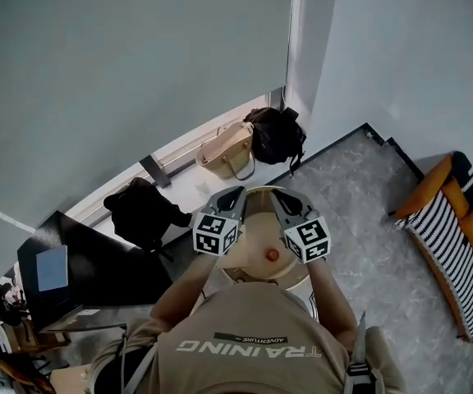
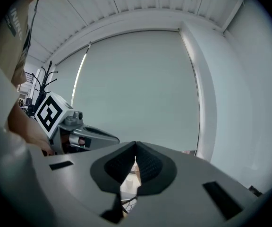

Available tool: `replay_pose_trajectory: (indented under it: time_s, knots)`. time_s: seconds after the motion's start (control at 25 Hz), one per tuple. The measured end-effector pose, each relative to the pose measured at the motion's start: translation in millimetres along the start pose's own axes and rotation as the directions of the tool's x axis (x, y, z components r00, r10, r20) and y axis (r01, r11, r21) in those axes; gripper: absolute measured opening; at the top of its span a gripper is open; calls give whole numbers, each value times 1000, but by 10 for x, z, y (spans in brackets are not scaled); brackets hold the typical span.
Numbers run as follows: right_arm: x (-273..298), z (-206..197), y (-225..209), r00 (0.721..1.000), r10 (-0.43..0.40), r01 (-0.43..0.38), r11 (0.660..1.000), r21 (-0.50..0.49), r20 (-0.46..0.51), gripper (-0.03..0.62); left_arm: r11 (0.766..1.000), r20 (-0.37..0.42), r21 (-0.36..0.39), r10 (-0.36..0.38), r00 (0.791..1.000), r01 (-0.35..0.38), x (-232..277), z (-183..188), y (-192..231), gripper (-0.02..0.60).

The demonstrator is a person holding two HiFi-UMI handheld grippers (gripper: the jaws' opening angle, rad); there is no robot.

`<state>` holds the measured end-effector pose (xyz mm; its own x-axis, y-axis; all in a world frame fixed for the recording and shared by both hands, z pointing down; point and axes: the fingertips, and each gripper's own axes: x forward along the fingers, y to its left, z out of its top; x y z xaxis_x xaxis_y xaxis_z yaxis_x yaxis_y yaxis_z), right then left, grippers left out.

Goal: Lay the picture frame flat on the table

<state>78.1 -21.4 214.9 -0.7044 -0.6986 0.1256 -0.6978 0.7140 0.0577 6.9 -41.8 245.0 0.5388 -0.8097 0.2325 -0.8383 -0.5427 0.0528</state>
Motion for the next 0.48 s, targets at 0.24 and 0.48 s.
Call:
replay_pose_trajectory:
  time_s: [0.24, 0.48]
  knots:
    - [-55, 27, 3, 1000, -7, 7, 1000, 31, 8, 6, 1000, -1, -4, -2, 1000, 2, -27, 30, 7, 6]
    - [-65, -40, -7, 1000, -18, 18, 999, 29, -9, 6, 1000, -7, 20, -1, 1000, 1, 0, 25, 3, 6]
